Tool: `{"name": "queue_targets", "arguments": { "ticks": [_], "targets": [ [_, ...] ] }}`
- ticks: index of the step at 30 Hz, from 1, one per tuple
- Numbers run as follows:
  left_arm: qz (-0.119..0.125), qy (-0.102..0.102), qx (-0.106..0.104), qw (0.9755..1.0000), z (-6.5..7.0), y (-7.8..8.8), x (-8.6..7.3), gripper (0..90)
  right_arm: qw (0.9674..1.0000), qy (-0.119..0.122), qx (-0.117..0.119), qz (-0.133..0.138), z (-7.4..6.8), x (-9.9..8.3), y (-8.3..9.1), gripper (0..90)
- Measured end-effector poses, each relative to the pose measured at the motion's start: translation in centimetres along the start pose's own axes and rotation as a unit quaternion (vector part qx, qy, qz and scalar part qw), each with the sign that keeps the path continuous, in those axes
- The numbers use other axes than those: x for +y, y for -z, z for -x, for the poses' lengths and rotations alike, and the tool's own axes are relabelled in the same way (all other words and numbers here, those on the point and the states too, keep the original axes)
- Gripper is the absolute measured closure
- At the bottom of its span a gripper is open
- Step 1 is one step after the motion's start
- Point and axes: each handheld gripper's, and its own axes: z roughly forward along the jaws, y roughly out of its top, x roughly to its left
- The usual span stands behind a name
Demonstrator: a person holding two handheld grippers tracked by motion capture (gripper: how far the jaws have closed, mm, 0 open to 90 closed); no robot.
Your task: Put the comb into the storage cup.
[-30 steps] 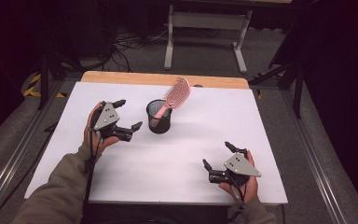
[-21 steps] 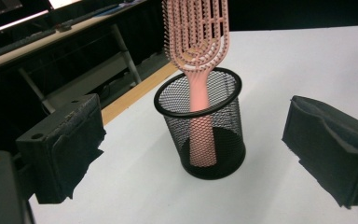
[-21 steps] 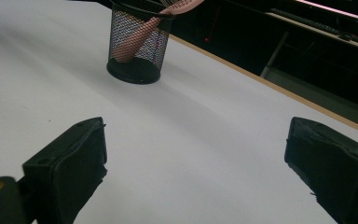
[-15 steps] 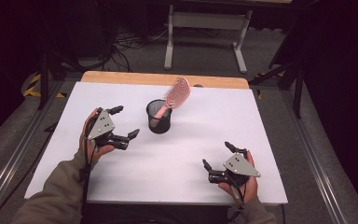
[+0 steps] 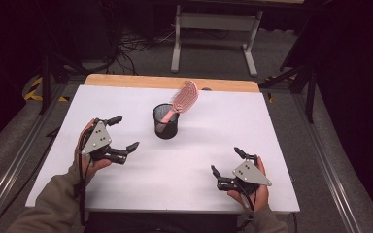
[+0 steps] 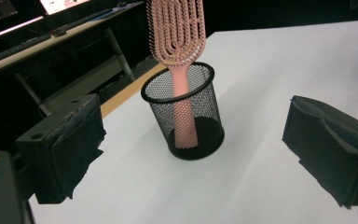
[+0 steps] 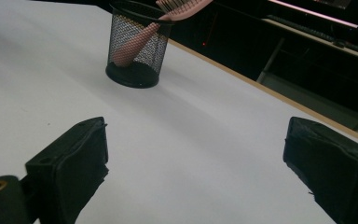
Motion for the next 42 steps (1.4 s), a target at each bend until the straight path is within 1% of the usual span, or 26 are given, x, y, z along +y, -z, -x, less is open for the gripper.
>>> {"name": "queue_targets", "arguments": {
  "ticks": [3,5,8,11,12,14,16,17,19,21,25,32,34,38,39,40,41,42],
  "targets": [
    [-0.002,-0.002,-0.001,1.0000,0.2,0.8,-0.3,6.0,1.0000,0.000,0.002,-0.002,-0.1,0.0,-0.1,7.2],
    [-0.004,-0.003,0.002,1.0000,0.3,1.3,-0.4,6.0,1.0000,0.000,0.001,-0.002,-0.1,0.0,-0.1,7.1],
    [-0.002,-0.002,-0.002,1.0000,0.4,1.9,-0.5,6.0,1.0000,-0.001,0.001,-0.003,-0.1,0.0,-0.1,7.0],
    [-0.002,-0.005,-0.005,1.0000,0.7,2.6,-0.7,5.9,1.0000,-0.001,-0.001,-0.003,-0.1,-0.1,-0.1,6.9],
    [-0.004,-0.008,-0.004,1.0000,0.7,2.7,-0.8,5.8,1.0000,-0.001,-0.002,-0.003,-0.1,-0.1,-0.1,6.9],
    [-0.003,-0.006,-0.008,0.9999,0.9,3.0,-0.9,5.8,1.0000,-0.001,-0.002,-0.003,-0.2,0.0,-0.2,6.9],
    [-0.004,-0.008,-0.006,0.9999,0.9,3.1,-1.0,5.8,1.0000,0.000,-0.003,-0.003,-0.2,0.0,-0.2,7.0],
    [0.000,-0.008,-0.007,0.9999,1.2,3.5,-1.1,6.1,1.0000,0.000,-0.003,-0.003,-0.3,0.0,-0.2,6.9],
    [-0.004,-0.013,-0.007,0.9999,1.3,3.7,-1.1,6.1,1.0000,0.002,-0.002,-0.004,-0.3,0.0,-0.2,6.9],
    [-0.007,-0.014,-0.007,0.9999,1.4,3.9,-1.2,6.0,1.0000,0.003,-0.002,-0.004,-0.4,0.0,-0.3,6.9],
    [-0.016,-0.013,-0.013,0.9997,1.7,4.0,-1.6,5.7,1.0000,0.001,-0.003,-0.004,-0.4,0.0,-0.2,6.9],
    [-0.025,-0.012,-0.015,0.9995,1.8,4.5,-2.2,5.6,1.0000,0.004,-0.001,-0.003,-0.5,0.0,-0.3,6.9],
    [-0.026,-0.010,-0.013,0.9995,1.8,4.8,-2.4,5.6,1.0000,0.004,-0.001,-0.003,-0.5,0.0,-0.3,6.9],
    [-0.025,-0.012,-0.008,0.9996,1.8,5.3,-2.5,5.7,1.0000,0.004,0.000,-0.002,-0.6,0.0,-0.3,7.0],
    [-0.024,-0.009,-0.008,0.9996,1.8,5.5,-2.6,5.7,1.0000,0.004,0.001,-0.002,-0.6,0.0,-0.3,6.9],
    [-0.025,-0.012,-0.008,0.9996,1.8,5.6,-2.6,5.7,1.0000,0.004,0.001,-0.003,-0.6,0.0,-0.3,6.9],
    [-0.026,-0.008,-0.006,0.9996,1.8,5.8,-2.7,5.7,1.0000,0.004,0.001,-0.003,-0.6,0.0,-0.3,7.0],
    [-0.027,-0.012,-0.006,0.9996,1.7,5.9,-2.8,5.7,1.0000,0.005,0.001,-0.003,-0.6,0.0,-0.3,7.0]
  ]
}}
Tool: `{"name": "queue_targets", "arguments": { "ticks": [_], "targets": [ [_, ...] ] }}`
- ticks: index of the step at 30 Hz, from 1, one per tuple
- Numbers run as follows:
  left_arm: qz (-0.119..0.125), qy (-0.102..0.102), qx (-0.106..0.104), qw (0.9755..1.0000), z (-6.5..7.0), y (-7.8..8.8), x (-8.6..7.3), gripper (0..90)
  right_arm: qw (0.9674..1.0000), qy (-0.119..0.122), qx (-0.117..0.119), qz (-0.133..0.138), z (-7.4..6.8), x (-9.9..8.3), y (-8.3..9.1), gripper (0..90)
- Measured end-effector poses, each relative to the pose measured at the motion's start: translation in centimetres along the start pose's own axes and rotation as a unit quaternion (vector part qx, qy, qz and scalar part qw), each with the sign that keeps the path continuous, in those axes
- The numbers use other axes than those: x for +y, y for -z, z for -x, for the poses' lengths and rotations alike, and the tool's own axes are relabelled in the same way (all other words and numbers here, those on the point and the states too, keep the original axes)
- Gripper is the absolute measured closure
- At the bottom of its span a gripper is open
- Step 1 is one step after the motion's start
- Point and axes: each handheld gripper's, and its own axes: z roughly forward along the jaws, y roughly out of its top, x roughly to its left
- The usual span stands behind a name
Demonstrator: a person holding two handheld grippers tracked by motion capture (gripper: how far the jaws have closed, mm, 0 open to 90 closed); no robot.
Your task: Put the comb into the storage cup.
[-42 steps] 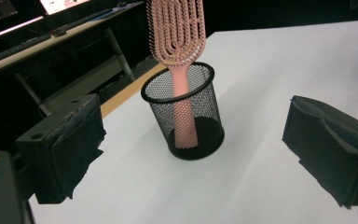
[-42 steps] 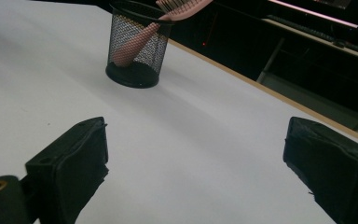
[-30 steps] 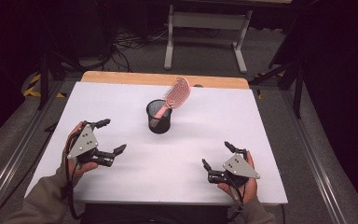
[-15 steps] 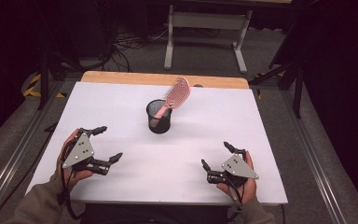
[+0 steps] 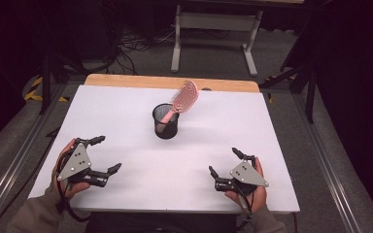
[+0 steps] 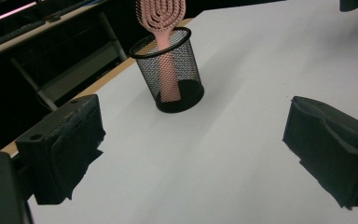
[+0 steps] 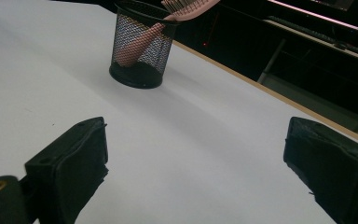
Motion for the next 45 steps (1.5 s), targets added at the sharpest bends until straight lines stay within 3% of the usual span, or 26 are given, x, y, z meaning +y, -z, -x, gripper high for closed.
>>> {"name": "queue_targets", "arguments": {
  "ticks": [12,15,23,26,37,45],
  "targets": [
    [-0.019,0.016,0.006,0.9997,0.1,0.5,-1.8,5.9,1.0000,-0.002,-0.001,0.002,0.1,0.0,0.1,7.0],
    [-0.020,0.033,0.010,0.9992,0.2,0.7,-2.6,6.0,1.0000,-0.001,0.000,0.002,0.1,0.0,0.1,6.9],
    [-0.041,0.046,0.022,0.9979,0.5,0.9,-4.0,6.0,1.0000,-0.005,0.001,0.004,0.2,0.0,0.1,6.9],
    [-0.041,0.069,0.025,0.9964,0.4,1.2,-4.5,5.9,1.0000,-0.007,0.001,0.005,0.3,0.0,0.0,6.9],
    [-0.043,0.069,0.022,0.9965,0.5,1.0,-4.5,4.9,0.9997,-0.014,0.000,0.018,0.8,0.2,0.4,6.9],
    [-0.049,0.054,0.008,0.9973,1.0,0.6,-4.4,5.2,0.9998,-0.012,0.002,0.017,0.8,0.2,0.2,6.9]
  ]
}}
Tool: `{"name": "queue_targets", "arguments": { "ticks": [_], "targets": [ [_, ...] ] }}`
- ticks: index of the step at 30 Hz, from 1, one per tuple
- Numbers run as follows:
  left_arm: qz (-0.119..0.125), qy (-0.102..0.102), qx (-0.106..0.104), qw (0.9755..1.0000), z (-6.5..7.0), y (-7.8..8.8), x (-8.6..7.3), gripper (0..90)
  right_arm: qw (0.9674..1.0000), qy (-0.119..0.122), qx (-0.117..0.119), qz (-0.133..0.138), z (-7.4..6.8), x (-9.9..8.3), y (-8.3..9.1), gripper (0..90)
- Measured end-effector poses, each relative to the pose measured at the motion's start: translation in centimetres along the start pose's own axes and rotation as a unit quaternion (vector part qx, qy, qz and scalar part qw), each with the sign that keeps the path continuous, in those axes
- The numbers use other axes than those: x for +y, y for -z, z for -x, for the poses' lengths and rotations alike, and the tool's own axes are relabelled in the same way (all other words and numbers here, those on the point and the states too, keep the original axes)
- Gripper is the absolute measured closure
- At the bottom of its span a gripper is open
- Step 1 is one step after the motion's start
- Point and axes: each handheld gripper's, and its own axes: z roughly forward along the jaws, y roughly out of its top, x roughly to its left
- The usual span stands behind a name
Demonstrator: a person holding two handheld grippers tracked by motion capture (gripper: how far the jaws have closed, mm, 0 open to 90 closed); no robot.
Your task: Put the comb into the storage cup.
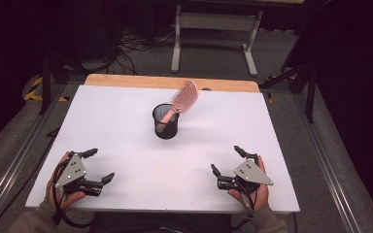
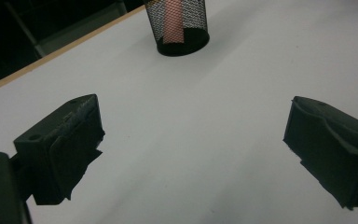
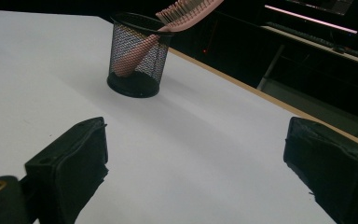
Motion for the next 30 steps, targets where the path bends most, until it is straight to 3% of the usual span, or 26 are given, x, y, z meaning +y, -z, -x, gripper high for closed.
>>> {"name": "queue_targets", "arguments": {
  "ticks": [6,30],
  "targets": [
    [0.007,-0.002,-0.003,1.0000,0.20,0.28,0.13,5.3,1.0000,0.006,0.002,-0.001,-0.42,0.23,-0.06,7.0],
    [-0.008,-0.004,-0.008,0.9999,0.31,-0.36,0.05,5.4,1.0000,0.002,0.005,-0.004,-0.14,-0.06,-0.25,6.9]
  ]
}}
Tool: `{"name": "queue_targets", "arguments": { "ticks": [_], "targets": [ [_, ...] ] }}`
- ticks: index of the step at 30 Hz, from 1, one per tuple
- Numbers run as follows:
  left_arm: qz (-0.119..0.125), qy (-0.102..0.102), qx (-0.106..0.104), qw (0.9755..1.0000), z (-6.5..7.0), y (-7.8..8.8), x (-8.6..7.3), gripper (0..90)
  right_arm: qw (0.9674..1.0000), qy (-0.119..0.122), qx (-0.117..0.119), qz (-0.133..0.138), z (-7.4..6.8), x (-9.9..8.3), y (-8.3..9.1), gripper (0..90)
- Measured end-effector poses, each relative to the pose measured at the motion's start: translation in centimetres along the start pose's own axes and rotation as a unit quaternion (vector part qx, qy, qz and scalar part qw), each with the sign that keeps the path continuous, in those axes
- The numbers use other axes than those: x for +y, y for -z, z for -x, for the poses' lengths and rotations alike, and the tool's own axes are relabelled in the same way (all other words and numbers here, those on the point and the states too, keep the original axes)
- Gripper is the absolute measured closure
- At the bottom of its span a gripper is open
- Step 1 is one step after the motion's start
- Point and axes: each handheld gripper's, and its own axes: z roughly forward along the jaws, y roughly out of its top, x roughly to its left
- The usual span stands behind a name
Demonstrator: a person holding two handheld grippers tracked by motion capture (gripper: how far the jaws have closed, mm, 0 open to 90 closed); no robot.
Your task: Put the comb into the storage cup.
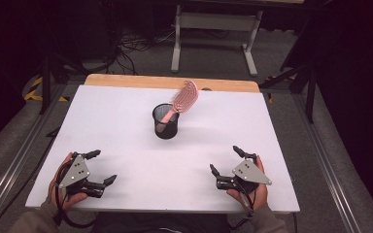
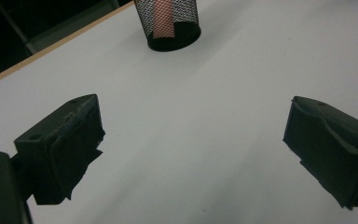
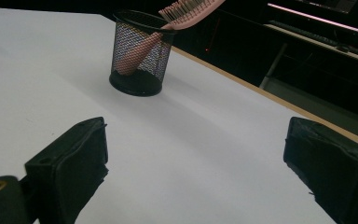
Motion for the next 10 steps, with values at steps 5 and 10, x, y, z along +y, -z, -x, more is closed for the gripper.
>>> {"name": "queue_targets", "arguments": {
  "ticks": [5,10],
  "targets": [
    [-0.002,0.000,-0.002,1.0000,-0.06,-0.01,-0.03,5.4,1.0000,0.001,0.001,-0.001,-0.09,-0.03,-0.05,6.9],
    [-0.003,0.001,-0.002,1.0000,-0.06,-0.10,-0.01,5.4,1.0000,-0.001,0.003,-0.001,-0.02,-0.08,-0.05,7.0]
  ]
}}
